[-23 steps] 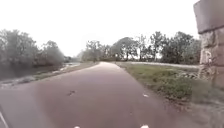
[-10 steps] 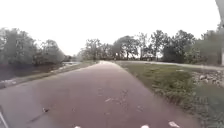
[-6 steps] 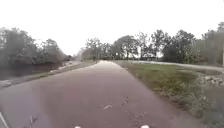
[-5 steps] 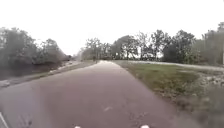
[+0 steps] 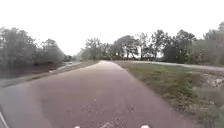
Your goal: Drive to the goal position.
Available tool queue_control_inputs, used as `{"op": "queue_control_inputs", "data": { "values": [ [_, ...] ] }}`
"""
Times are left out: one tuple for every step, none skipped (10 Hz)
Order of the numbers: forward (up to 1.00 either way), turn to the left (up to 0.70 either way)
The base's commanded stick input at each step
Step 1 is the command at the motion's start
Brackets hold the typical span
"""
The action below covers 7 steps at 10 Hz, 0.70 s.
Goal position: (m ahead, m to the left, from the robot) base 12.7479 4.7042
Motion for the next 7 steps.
{"op": "queue_control_inputs", "data": {
  "values": [
    [0.70, 0.00],
    [0.70, 0.00],
    [0.70, 0.00],
    [0.70, 0.00],
    [0.70, 0.00],
    [0.70, 0.00],
    [0.70, 0.00]
  ]
}}
